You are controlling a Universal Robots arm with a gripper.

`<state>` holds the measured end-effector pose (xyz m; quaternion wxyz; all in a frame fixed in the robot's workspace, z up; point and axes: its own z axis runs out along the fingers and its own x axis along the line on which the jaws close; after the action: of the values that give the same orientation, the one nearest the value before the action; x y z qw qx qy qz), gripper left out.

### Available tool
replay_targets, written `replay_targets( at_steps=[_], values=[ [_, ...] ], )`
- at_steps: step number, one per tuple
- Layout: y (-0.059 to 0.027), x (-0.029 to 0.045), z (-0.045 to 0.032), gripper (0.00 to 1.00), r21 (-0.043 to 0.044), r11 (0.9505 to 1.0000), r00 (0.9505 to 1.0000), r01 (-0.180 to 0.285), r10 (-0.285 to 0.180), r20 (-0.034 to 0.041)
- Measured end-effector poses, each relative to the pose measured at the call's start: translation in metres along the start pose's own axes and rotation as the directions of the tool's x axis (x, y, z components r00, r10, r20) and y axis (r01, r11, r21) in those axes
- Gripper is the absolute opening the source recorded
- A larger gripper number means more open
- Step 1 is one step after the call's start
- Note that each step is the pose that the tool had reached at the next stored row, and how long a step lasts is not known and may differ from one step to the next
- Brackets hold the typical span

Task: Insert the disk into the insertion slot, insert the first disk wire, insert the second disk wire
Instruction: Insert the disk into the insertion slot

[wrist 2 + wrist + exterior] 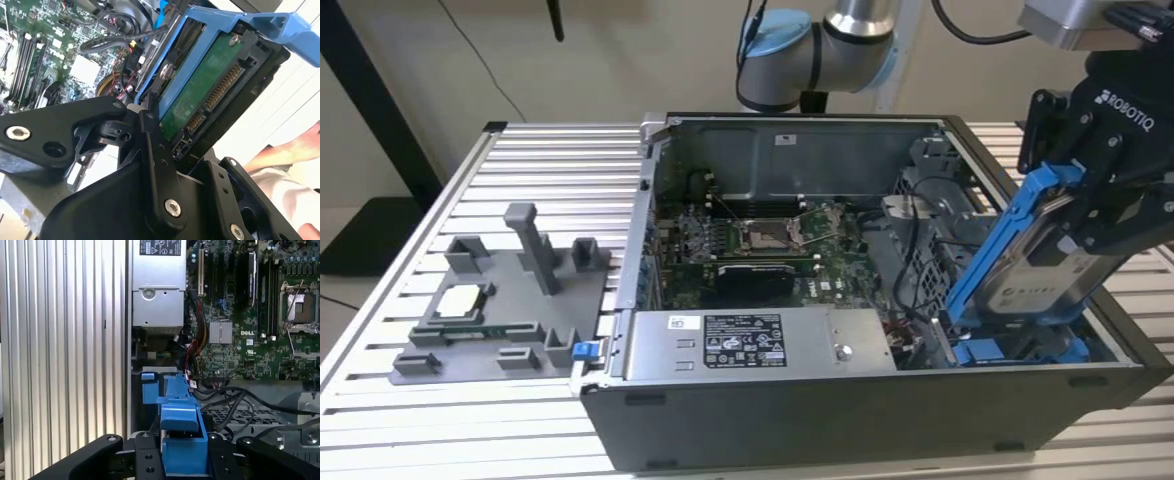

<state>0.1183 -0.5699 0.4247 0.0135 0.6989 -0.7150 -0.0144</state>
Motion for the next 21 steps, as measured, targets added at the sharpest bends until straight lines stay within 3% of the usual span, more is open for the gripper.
replay_targets(
  at_steps=[21],
  values=[
    [-0.0019, 0.001, 0.0209, 0.0, -0.0001, 0.9997, 0.9997, -0.024, 0.024, 0.0051]
  ],
)
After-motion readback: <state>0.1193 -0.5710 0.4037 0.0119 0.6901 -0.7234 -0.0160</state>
